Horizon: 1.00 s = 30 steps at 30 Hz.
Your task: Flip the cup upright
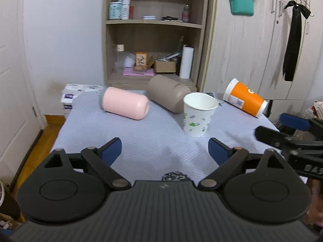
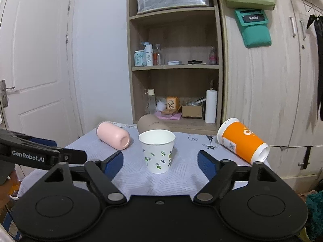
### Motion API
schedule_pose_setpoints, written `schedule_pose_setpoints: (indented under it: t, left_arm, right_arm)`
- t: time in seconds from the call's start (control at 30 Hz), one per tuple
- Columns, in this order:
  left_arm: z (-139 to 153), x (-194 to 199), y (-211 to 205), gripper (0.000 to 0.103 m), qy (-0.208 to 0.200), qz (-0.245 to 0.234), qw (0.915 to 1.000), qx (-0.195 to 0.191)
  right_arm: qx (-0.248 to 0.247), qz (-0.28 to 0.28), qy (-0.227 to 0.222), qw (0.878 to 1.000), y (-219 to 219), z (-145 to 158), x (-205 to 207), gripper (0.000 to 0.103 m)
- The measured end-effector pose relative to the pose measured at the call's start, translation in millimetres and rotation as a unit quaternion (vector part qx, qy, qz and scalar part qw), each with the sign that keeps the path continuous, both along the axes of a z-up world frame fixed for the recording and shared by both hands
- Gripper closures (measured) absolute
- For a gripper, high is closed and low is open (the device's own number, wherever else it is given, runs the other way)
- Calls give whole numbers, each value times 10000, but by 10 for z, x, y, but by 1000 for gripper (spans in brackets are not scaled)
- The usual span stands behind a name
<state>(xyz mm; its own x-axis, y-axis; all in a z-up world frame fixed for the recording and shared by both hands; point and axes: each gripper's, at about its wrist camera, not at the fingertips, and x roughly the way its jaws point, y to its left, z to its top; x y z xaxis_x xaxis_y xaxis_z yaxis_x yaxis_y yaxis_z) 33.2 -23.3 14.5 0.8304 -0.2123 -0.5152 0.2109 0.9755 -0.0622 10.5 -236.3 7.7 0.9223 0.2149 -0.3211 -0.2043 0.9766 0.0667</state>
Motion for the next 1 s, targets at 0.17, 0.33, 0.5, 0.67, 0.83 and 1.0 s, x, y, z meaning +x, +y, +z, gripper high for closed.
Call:
schedule_pose_setpoints:
  t: [0.17, 0.33, 0.5, 0.67, 0.83, 1.0]
  left_arm:
    - [2, -17, 57, 0, 24, 187, 9998, 48]
    - [-5, -49, 84, 0, 0, 349, 9993, 165]
    - [7, -56, 135, 0, 131, 458, 9987, 171]
    - [61, -147, 198, 0, 78, 613, 9979, 181]
    - [105, -214, 258, 0, 25, 660, 9976, 216]
    - [109, -234, 278, 0, 24, 679, 9974, 245]
  right_arm:
    - [-1, -152, 47, 9999, 11, 67, -55, 1]
    - [33, -526, 230, 9983, 6, 130, -68, 0]
    - [-130, -911, 394, 9950, 45, 171, -91, 0]
    - [-55, -1060, 414, 9935, 21, 214, -192, 0]
    - [-135, -1129, 394, 9927, 47, 252, -250, 0]
    - [-249, -1154, 425, 9921, 94, 246, -230, 0]
